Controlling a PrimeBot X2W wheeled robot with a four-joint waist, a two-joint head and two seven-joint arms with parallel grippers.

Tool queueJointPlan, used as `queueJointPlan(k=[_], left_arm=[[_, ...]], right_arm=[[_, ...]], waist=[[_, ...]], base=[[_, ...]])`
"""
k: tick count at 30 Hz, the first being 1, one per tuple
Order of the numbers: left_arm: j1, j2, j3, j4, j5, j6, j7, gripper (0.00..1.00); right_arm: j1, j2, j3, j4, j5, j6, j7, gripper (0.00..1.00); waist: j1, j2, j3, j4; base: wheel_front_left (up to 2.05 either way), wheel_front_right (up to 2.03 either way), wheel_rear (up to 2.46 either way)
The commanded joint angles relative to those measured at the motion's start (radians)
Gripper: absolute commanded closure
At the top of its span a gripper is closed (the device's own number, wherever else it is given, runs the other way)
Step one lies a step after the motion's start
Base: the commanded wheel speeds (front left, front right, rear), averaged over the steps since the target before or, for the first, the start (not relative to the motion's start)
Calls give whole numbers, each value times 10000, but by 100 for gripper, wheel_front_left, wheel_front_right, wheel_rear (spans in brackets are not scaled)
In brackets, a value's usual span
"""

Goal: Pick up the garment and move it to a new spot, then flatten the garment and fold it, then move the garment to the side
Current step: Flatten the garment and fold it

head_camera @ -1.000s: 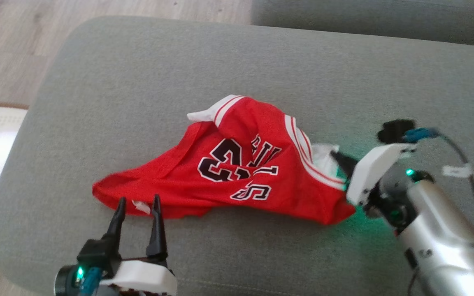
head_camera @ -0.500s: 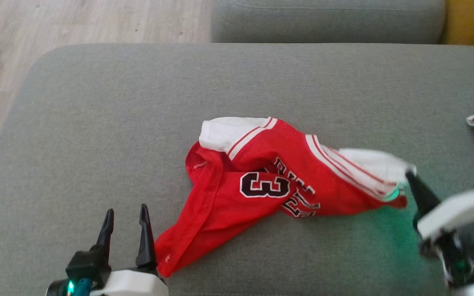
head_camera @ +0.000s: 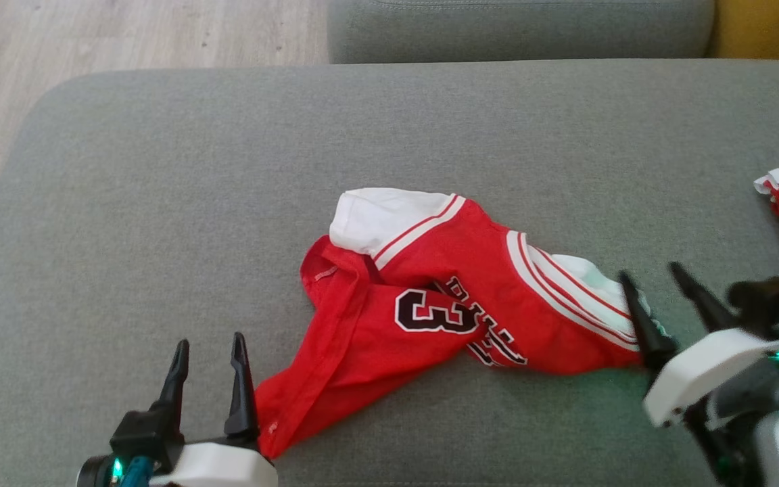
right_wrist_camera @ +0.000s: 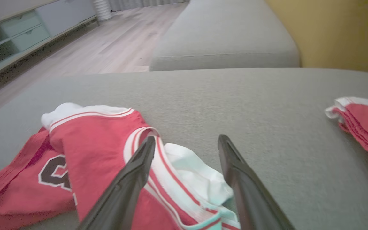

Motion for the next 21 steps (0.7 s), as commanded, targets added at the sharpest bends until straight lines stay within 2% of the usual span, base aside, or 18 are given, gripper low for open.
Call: queueJointPlan(k=[1,7,16,21], left_arm=[[-364,-81,351,-256,125,-57,-124,0],[-365,-205,413,-273,192,-114,-124,0],[-632,-356,414,-230,375,-293,-124,0],[-712,-393,422,-158,435,-359,-124,0]], right_arm=[[-65,-305,557,-496,-163,69,-126,0],[-215,-923,1939,-483,-129,69,278,0],[-1834,-1475,2974,1400,317,69,902,0],[-2350,-1673,3639,2008,1016,69,1234,0]], waist=[[0,0,-8,55],[0,0,126,215],[0,0,592,434],[0,0,655,540]], base=[[0,0,0],[0,0,0],[0,0,0],[0,0,0]])
